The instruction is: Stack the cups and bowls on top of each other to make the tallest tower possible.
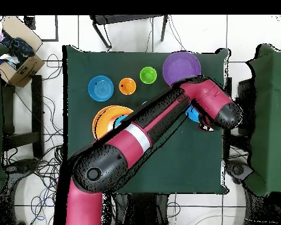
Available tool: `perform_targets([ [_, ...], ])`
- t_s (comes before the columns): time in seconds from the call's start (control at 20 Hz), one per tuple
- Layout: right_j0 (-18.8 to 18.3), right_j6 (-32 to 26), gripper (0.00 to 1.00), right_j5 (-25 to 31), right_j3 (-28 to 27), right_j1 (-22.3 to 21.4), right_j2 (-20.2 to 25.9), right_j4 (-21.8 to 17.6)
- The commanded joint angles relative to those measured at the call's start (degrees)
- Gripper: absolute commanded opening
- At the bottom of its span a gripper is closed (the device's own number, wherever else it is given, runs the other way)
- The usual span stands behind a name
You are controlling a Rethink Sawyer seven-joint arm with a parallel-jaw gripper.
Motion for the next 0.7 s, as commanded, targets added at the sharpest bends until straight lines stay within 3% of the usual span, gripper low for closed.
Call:
perform_targets([
  [0.05, 0.23, -0.73, 1.0, 1.45, 0.73, 1.99, 8.43, 1.74],
  [0.7, -0.01, -3.22, 1.0, 4.23, 0.14, 2.95, 10.76, 4.34],
])
